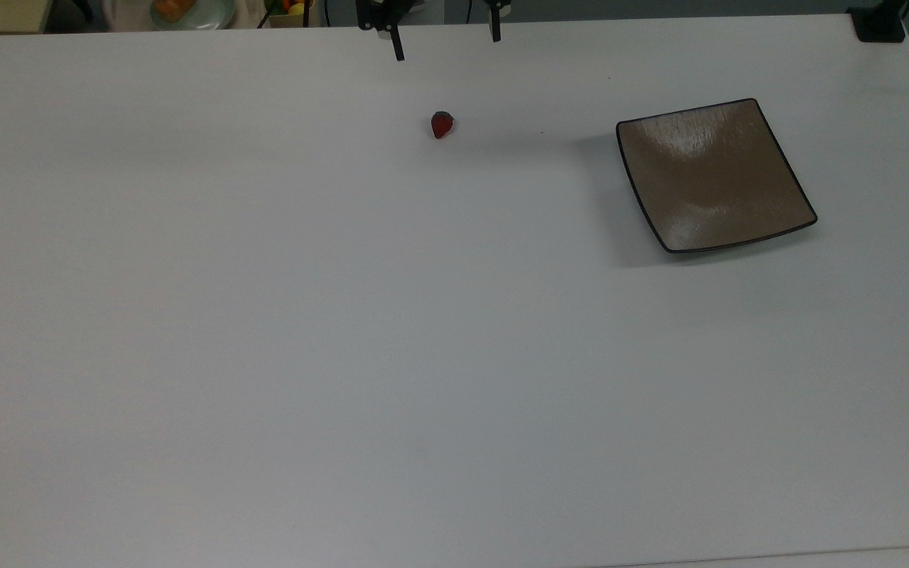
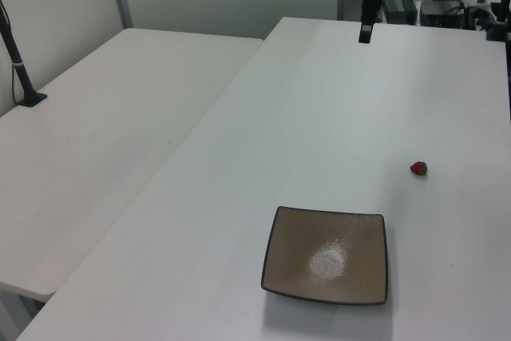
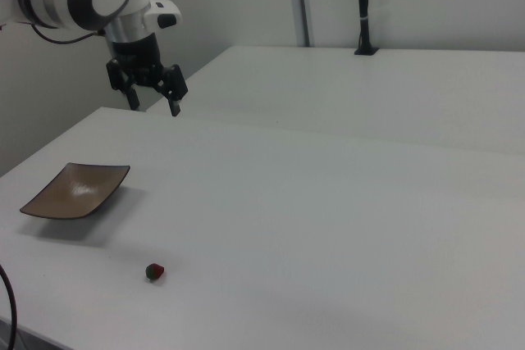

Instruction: Strawberries on a ceramic plate

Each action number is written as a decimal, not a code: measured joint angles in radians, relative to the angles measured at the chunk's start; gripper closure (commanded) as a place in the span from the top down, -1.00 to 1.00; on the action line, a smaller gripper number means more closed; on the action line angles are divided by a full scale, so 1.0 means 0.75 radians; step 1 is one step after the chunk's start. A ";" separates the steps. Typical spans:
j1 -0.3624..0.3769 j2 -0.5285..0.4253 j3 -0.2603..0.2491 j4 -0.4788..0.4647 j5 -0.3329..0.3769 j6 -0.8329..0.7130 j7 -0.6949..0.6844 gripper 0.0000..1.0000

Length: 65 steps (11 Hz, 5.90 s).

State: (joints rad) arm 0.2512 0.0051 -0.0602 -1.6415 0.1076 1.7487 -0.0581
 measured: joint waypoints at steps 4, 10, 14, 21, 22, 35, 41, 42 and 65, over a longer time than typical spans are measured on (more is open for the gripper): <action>0.001 0.009 0.002 0.000 0.000 0.000 -0.006 1.00; 0.001 0.013 0.003 -0.007 0.000 0.000 -0.013 1.00; 0.001 0.013 0.004 -0.053 0.000 -0.087 -0.015 1.00; 0.008 0.014 0.068 -0.179 0.000 -0.346 -0.016 1.00; 0.009 0.014 0.081 -0.218 -0.016 -0.350 -0.016 1.00; -0.022 0.063 0.158 -0.663 -0.122 0.089 0.046 1.00; -0.032 0.064 0.158 -0.811 -0.122 0.436 0.074 0.84; -0.031 0.064 0.158 -0.826 -0.122 0.465 0.083 0.82; -0.085 -0.037 0.116 -0.382 -0.189 -0.015 0.034 -0.99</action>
State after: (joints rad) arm 0.1874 -0.0228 0.0269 -1.9279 -0.0344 1.7376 -0.0328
